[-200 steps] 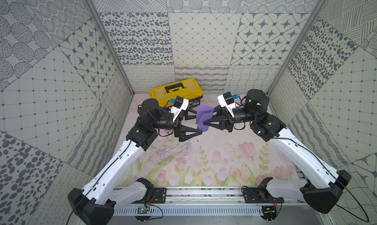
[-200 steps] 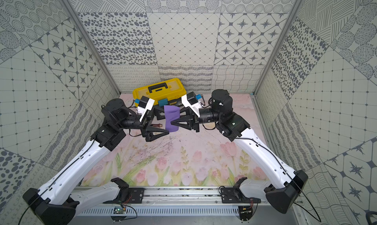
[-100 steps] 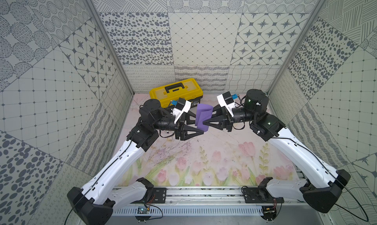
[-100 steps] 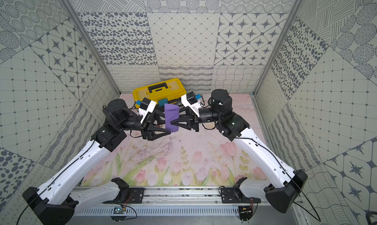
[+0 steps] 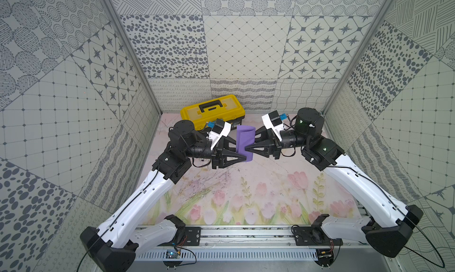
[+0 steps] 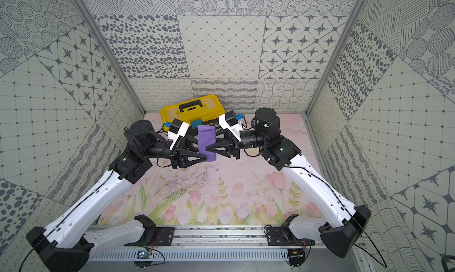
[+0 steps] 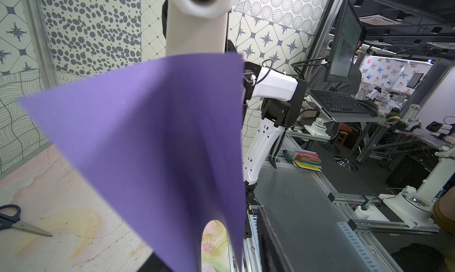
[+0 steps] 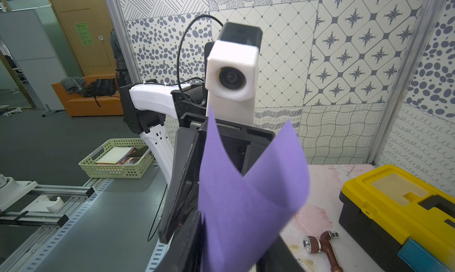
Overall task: Fold the square paper along the opposite sides
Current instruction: Fold the paper.
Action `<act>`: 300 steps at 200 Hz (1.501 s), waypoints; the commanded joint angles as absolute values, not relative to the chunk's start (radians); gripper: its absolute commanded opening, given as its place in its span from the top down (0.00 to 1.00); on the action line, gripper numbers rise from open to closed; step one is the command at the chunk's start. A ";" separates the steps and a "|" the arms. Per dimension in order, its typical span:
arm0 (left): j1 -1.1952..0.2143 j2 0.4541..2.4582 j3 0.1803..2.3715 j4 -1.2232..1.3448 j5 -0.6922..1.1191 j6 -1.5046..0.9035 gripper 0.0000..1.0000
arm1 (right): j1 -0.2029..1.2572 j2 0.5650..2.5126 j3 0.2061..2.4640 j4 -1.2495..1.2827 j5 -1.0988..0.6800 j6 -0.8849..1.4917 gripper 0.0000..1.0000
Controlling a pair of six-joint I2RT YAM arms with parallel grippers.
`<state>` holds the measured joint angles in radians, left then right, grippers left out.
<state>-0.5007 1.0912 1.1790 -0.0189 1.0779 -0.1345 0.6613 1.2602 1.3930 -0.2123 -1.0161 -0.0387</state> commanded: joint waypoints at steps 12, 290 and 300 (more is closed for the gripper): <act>-0.502 1.089 1.192 -0.017 1.062 -0.109 0.53 | 0.664 1.262 1.392 -0.166 -1.008 -0.048 0.60; -0.505 1.087 1.175 -0.011 0.990 -0.103 0.67 | 0.673 1.262 1.379 -0.150 -0.943 -0.052 0.57; -0.505 1.088 1.174 -0.011 0.990 -0.101 0.70 | 0.672 1.261 1.378 -0.149 -0.943 -0.051 0.57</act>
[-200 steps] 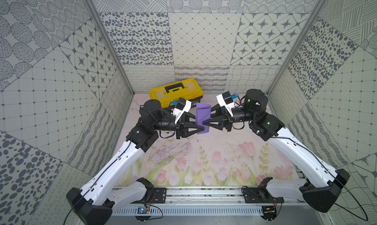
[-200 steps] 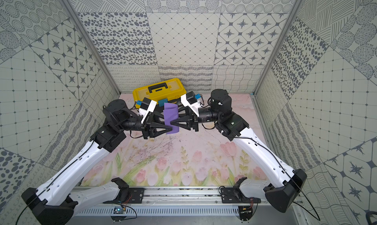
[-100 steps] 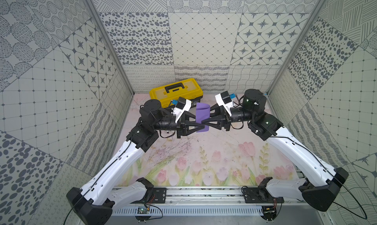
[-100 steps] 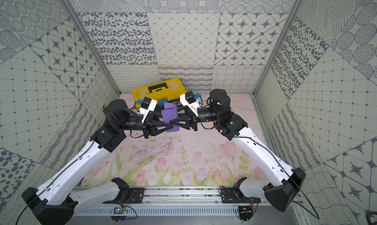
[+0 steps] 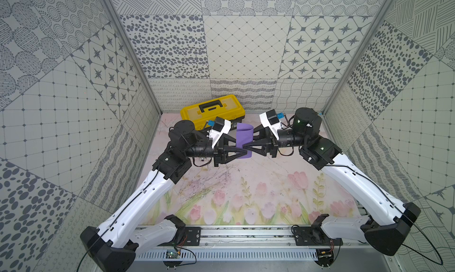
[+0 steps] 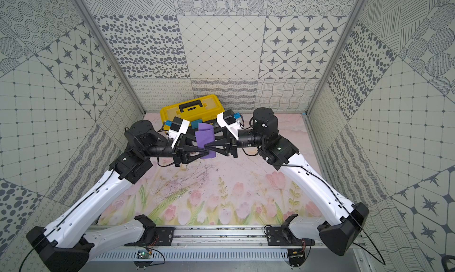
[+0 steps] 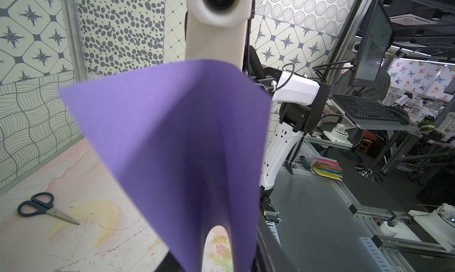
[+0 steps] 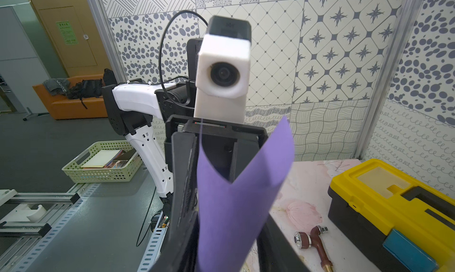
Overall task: Fold the square paper along the opposite sides
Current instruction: Fold the paper.
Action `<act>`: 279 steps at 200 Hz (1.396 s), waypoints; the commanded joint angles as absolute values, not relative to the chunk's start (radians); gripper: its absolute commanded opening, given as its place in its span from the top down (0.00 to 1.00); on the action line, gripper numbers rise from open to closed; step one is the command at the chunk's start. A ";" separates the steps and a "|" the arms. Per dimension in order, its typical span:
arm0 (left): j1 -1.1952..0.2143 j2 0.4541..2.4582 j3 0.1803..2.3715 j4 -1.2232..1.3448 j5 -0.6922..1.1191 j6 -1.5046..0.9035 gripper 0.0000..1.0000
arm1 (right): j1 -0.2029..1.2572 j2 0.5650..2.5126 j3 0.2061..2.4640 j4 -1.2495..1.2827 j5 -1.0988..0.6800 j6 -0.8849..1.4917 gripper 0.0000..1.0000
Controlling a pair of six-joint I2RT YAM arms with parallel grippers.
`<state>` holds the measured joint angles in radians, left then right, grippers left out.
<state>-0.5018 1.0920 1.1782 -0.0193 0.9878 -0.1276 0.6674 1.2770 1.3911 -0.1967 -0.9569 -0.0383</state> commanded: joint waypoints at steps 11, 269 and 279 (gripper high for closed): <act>-0.505 1.084 1.172 -0.011 0.988 -0.100 0.71 | 0.673 1.259 1.376 -0.147 -0.942 -0.051 0.57; -0.511 1.075 1.160 -0.015 0.968 -0.087 0.79 | 0.672 1.230 1.350 -0.141 -0.915 -0.067 0.55; -0.511 1.078 1.158 -0.016 0.971 -0.087 0.79 | 0.672 1.230 1.350 -0.139 -0.915 -0.067 0.55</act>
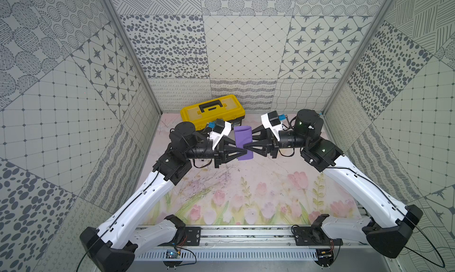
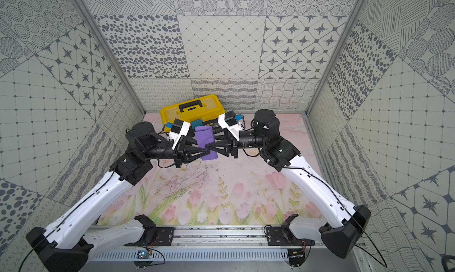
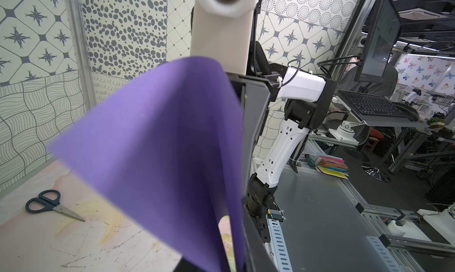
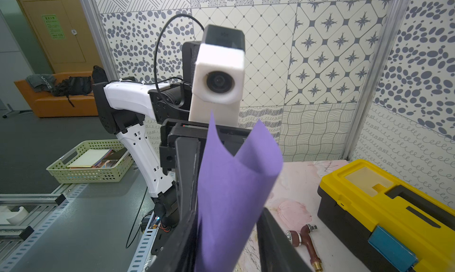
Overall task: Fold the square paper along the opposite sides
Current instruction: Fold the paper.
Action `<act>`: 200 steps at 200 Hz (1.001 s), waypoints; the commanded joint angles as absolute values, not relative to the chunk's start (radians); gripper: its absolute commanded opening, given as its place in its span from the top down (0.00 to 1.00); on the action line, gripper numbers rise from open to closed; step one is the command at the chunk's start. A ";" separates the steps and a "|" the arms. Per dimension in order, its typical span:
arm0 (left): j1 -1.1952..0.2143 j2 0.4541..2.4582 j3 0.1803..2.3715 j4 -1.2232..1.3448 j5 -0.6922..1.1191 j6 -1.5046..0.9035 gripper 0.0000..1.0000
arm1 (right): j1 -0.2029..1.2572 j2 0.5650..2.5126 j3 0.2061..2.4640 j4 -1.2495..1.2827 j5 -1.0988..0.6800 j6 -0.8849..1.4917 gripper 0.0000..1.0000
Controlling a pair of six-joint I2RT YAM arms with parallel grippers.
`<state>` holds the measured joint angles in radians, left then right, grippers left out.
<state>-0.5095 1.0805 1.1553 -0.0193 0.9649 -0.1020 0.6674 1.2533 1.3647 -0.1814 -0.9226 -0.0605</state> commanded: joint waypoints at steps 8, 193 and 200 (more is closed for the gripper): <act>-0.510 1.079 1.159 -0.015 0.971 -0.087 0.79 | 0.672 1.230 1.350 -0.138 -0.913 -0.066 0.55; -0.512 1.085 1.163 -0.014 0.970 -0.091 0.88 | 0.673 1.226 1.341 -0.132 -0.914 -0.069 0.55; -0.512 1.085 1.163 -0.013 0.970 -0.091 0.88 | 0.672 1.226 1.341 -0.132 -0.915 -0.069 0.55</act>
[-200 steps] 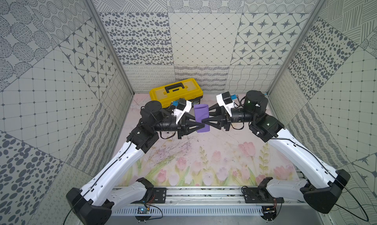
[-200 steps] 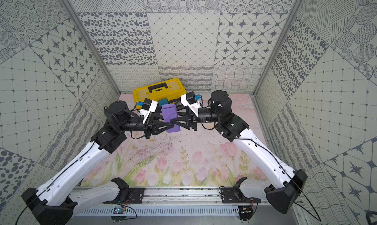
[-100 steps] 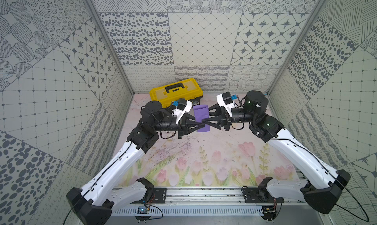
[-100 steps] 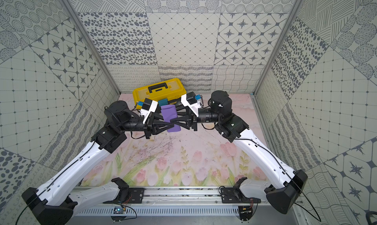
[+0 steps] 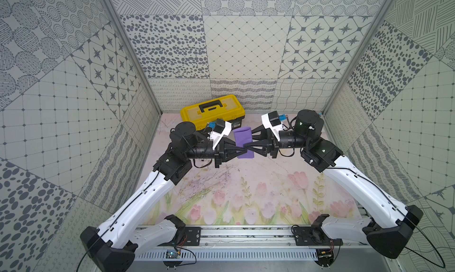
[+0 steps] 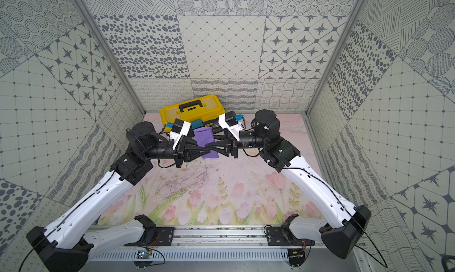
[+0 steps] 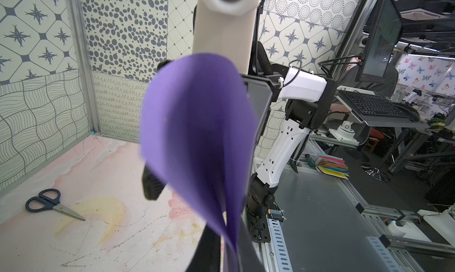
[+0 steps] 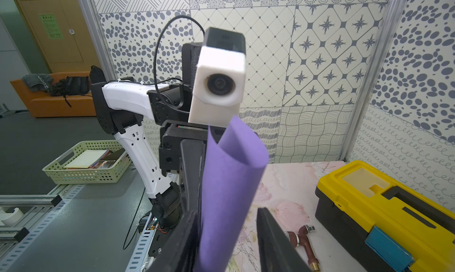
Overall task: Fold the square paper along the opposite sides
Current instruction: Fold the paper, then smooth out the paper.
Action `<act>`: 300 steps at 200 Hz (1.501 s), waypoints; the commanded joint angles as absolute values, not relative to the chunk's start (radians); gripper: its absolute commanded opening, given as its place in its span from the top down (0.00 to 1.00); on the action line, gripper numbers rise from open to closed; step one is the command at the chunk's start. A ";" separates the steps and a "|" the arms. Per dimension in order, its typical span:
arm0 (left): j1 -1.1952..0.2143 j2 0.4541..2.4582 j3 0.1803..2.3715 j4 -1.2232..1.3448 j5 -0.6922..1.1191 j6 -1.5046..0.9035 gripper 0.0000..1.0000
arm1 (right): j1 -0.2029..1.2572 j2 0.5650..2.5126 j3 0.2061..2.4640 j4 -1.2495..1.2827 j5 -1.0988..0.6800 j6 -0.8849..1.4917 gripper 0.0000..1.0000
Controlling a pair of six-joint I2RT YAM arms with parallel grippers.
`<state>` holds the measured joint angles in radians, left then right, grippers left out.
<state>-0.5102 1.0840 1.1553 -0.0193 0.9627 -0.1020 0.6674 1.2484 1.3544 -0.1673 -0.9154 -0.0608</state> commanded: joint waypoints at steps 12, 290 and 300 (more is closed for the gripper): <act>-0.512 1.084 1.164 -0.014 0.970 -0.091 0.88 | 0.672 1.226 1.342 -0.132 -0.913 -0.069 0.54; -0.514 1.128 1.186 -0.057 0.849 -0.070 0.93 | 0.683 1.234 1.501 -0.324 -0.629 0.082 0.55; -0.514 1.123 1.183 -0.054 0.828 -0.071 0.93 | 0.686 1.241 1.509 -0.335 -0.618 0.081 0.56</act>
<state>-0.5117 1.1305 1.1713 -0.0647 0.9325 -0.0761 0.6731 1.2179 1.4715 -0.3042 -0.6685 0.0536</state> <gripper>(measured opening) 0.074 0.450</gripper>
